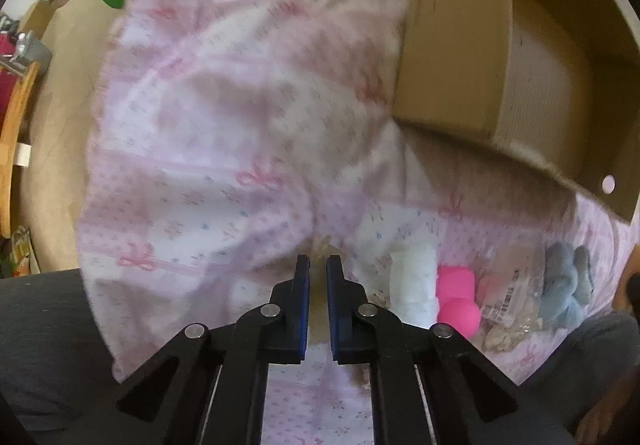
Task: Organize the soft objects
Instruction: 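Carry the tan cylinder and the cardboard piece in both grippers over the box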
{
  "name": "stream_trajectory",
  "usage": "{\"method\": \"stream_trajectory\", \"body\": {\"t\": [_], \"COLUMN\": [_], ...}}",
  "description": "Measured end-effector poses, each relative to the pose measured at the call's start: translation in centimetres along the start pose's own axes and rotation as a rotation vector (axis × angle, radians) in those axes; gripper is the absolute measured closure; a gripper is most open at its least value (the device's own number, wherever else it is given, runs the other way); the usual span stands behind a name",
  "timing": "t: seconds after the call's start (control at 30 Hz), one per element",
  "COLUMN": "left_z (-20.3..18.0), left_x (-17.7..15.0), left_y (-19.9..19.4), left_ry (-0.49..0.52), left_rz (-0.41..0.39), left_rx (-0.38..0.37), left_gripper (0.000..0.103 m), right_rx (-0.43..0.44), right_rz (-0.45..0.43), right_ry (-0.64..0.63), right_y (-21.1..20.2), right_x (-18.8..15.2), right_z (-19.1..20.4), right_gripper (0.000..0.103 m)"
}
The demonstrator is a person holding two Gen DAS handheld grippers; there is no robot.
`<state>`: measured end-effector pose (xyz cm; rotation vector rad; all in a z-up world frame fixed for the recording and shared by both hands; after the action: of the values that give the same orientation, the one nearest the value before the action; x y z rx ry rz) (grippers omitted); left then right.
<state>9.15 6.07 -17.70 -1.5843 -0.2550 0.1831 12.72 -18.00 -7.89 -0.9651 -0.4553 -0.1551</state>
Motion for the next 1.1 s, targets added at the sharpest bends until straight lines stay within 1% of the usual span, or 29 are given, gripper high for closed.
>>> {"method": "stream_trajectory", "body": {"t": [0.07, 0.17, 0.27, 0.4, 0.5, 0.57, 0.63, 0.67, 0.7, 0.73, 0.77, 0.83, 0.97, 1.03, 1.07, 1.1], "left_z": [0.2, 0.8, 1.4, 1.6, 0.4, -0.6, -2.4, -3.2, -4.0, -4.8, -5.4, -6.9, -8.5, -9.2, -9.4, -9.7], "left_x": [0.1, 0.2, 0.1, 0.3, 0.9, 1.7, 2.6, 3.7, 4.0, 4.5, 5.1, 6.3, 8.5, 9.4, 9.8, 10.1], "left_y": [-1.2, -2.9, -4.7, -8.4, -10.4, -11.9, -13.3, -13.6, -14.0, -14.3, -14.6, -14.4, -13.3, -12.6, -12.1, -11.6], "left_ry": [-0.008, -0.042, -0.07, -0.122, -0.112, -0.09, -0.056, -0.035, -0.004, 0.027, 0.045, 0.073, 0.089, 0.089, 0.09, 0.093], "left_rz": [-0.047, -0.089, -0.139, -0.18, -0.217, -0.26, -0.304, -0.321, -0.34, -0.362, -0.377, -0.383, -0.407, -0.419, -0.421, -0.419], "left_rx": [-0.006, -0.025, -0.016, -0.029, -0.059, -0.078, -0.104, -0.111, -0.095, -0.066, -0.052, -0.068, -0.098, -0.089, -0.069, -0.066], "left_gripper": [0.095, 0.095, 0.096, 0.096, 0.096, 0.096, 0.096, 0.096, 0.096, 0.096, 0.096, 0.096, 0.096, 0.096, 0.096, 0.096], "right_rx": [-0.001, -0.002, -0.007, 0.004, -0.001, -0.012, -0.007, -0.006, -0.012, -0.018, -0.021, -0.025, -0.024, -0.027, -0.035, -0.046], "right_rz": [0.002, 0.001, -0.002, -0.021, -0.046, -0.059, -0.076, -0.083, -0.091, -0.1, -0.108, -0.118, -0.14, -0.156, -0.15, -0.132], "right_ry": [0.002, 0.001, -0.002, 0.008, 0.007, 0.006, 0.015, 0.014, 0.011, 0.006, 0.001, -0.002, 0.021, 0.044, 0.058, 0.075], "right_y": [0.0, -0.1, -0.2, -1.2, -2.1, -2.5, -2.9, -2.9, -3.0, -3.0, -2.9, -2.5, -0.8, 0.5, 1.2, 2.0], "right_x": [-0.1, -0.1, -0.1, 0.5, 1.5, 2.4, 3.7, 4.2, 5.0, 5.6, 6.4, 7.6, 9.3, 9.4, 9.2, 9.0], "right_z": [0.0, 0.0, 0.1, 0.4, 0.6, 0.6, 0.5, 0.6, 0.6, 0.6, 0.7, 0.6, -0.3, -1.3, -1.8, -2.4], "right_gripper": [0.098, 0.097, 0.097, 0.097, 0.097, 0.097, 0.097, 0.097, 0.097, 0.097, 0.097, 0.097, 0.097, 0.097, 0.097, 0.097]}}
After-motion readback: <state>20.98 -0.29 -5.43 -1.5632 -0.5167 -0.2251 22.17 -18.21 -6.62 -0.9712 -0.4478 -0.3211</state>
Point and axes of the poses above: each gripper's, at about its wrist camera, not at the fingertips, and y roughly the way its jaws point, z to its left, x to its top, the point moved 7 cm from there along y, roughly the way its jaws point, and after that the axes turned 4 degrees about x, right-handed, at the moved point
